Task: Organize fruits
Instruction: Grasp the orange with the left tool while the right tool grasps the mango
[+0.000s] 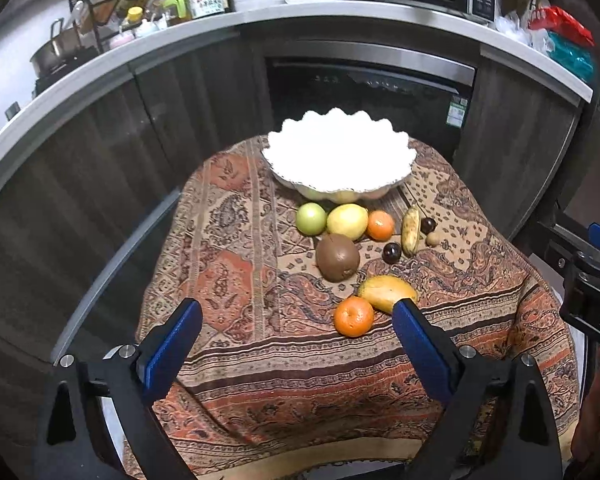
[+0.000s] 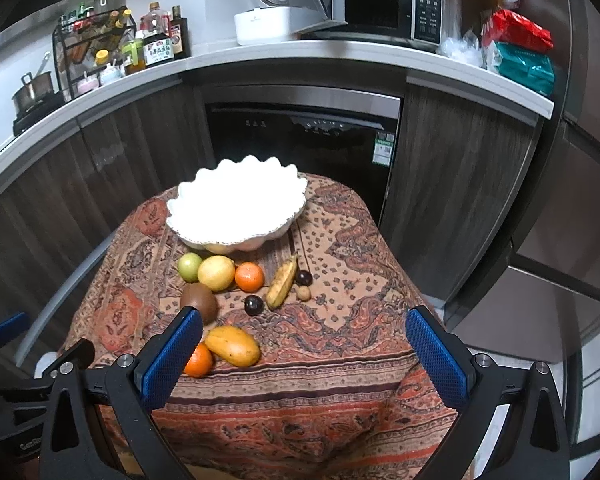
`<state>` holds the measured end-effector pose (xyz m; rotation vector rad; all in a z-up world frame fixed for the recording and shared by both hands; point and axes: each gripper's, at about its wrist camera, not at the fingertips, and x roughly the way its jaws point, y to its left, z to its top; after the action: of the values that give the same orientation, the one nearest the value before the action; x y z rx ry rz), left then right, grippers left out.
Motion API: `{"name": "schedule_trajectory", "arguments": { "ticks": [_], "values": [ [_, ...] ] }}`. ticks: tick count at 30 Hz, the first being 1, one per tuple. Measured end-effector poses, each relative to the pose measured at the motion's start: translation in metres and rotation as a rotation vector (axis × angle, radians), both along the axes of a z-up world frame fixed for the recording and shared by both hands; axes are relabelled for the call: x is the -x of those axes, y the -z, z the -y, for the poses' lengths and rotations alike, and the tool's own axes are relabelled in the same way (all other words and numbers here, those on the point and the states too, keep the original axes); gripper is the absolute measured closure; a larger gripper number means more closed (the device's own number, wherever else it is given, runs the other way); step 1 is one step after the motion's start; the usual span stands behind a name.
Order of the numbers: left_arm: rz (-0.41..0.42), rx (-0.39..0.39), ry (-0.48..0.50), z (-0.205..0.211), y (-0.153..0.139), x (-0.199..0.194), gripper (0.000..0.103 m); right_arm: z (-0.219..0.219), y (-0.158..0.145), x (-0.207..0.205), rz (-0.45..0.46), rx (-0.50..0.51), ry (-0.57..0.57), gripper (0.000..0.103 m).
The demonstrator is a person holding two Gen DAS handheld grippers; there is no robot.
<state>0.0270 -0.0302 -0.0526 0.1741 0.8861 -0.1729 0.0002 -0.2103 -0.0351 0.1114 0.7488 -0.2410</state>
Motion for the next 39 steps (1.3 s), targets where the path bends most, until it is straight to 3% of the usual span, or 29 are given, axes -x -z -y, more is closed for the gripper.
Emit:
{"name": "schedule_trajectory", "arguments": {
  "ticks": [29,39],
  "values": [
    [-0.135,0.002,0.111,0.044,0.115,-0.053,0.006,0.027,0.102,-0.038,-0.079,0.006,0.043,0.0],
    [-0.224,0.001,0.125,0.052,0.157,-0.072,0.028,0.028,0.135,-0.053,-0.15,0.002,0.041,0.0]
  ]
}}
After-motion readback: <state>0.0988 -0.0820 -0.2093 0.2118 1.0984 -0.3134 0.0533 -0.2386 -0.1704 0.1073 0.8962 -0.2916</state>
